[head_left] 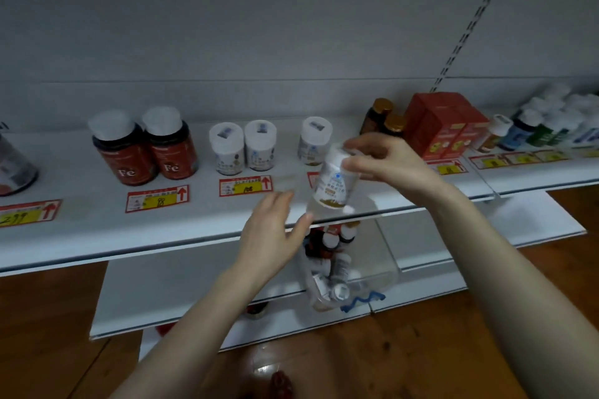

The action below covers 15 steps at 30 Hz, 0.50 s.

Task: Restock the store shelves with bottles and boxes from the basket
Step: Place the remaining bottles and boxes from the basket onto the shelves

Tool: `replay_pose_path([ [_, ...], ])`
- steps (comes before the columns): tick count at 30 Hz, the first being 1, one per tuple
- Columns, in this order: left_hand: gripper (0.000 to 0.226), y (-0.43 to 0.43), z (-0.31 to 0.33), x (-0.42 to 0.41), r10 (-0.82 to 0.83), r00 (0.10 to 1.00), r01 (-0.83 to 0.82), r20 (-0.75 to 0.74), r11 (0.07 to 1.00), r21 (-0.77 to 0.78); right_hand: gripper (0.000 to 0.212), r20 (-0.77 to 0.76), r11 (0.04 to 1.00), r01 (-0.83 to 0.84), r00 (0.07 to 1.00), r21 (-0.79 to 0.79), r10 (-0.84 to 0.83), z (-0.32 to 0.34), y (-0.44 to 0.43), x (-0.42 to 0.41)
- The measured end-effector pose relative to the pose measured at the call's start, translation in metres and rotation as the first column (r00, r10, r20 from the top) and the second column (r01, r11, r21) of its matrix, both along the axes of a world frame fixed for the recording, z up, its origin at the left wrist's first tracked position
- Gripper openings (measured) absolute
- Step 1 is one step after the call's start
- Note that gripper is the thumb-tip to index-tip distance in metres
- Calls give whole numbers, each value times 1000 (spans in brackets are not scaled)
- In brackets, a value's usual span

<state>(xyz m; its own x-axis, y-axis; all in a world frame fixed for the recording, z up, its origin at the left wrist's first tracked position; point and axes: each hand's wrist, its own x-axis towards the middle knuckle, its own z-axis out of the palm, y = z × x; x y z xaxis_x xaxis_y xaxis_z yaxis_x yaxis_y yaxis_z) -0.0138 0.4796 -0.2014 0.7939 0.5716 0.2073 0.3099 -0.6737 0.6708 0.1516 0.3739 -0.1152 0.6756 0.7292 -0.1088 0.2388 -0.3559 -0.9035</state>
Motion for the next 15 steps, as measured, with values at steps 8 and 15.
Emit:
replay_pose_path([
  [8,52,-9,-43,32,20,972,69,-233,928,367,37,236,996,16,972,-83,4,-5,8,72],
  [15,49,-8,-49,34,36,970,71,-240,904,422,25,305,989,-32,950,-142,74,-21,37,93],
])
